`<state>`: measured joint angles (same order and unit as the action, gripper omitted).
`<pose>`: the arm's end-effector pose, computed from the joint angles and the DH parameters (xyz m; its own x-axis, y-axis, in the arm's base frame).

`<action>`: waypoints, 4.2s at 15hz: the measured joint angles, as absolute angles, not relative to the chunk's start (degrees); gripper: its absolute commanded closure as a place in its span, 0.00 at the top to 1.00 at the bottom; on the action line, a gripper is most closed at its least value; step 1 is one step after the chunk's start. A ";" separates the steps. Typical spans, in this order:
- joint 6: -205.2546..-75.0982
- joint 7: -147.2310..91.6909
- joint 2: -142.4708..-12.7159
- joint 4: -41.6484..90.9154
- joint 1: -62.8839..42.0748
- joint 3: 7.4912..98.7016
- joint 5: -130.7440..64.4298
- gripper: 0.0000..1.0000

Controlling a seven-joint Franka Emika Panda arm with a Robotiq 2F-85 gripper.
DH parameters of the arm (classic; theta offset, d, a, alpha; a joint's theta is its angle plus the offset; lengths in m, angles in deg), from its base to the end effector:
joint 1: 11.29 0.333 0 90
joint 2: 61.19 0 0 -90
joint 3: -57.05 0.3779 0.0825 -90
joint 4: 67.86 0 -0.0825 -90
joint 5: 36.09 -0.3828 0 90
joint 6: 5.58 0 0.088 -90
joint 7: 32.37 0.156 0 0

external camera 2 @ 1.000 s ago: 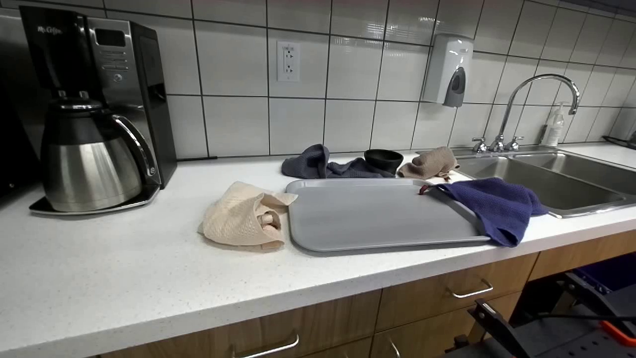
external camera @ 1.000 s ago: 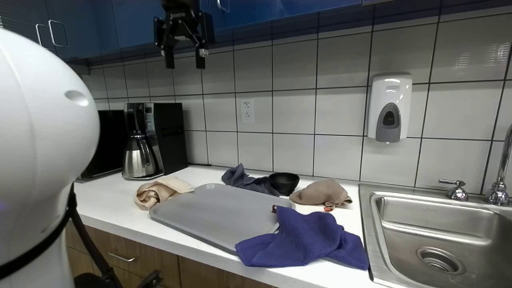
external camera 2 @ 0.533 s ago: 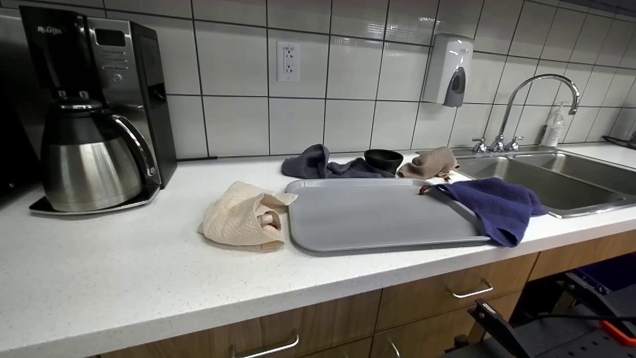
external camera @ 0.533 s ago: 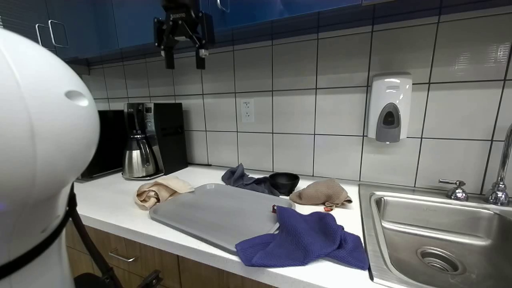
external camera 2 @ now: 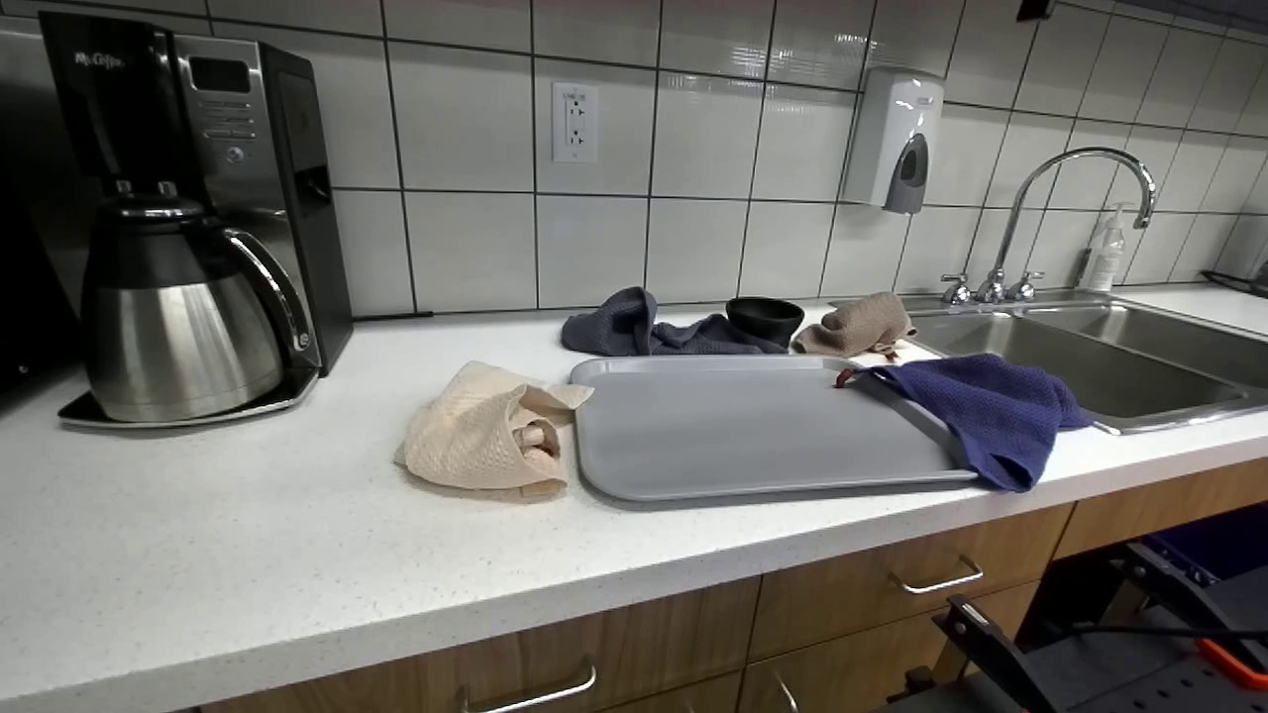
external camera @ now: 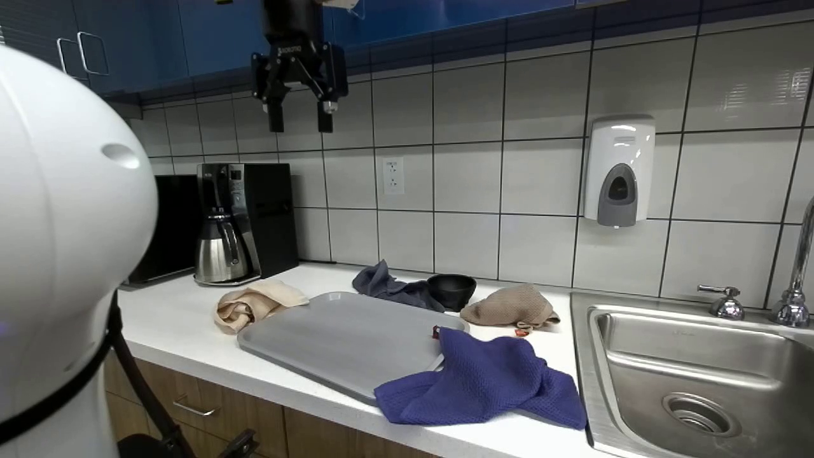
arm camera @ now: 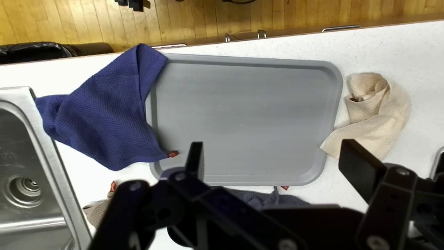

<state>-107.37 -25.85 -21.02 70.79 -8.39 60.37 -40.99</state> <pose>0.3039 0.0486 0.5491 0.9981 -0.0342 0.0511 -0.0315 -0.9981 -0.0533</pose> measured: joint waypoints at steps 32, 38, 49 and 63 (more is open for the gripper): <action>-122.53 -30.35 -28.82 82.26 -13.67 53.58 -29.39 1.00; -122.53 -30.35 -29.05 82.42 -13.67 53.56 -29.38 1.00; -130.26 -39.39 -35.92 85.14 -15.20 49.45 -25.37 1.00; -146.84 -59.40 -54.68 80.37 -18.06 42.62 -23.29 1.00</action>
<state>-146.84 -59.40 -54.68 80.37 -18.06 42.62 -23.29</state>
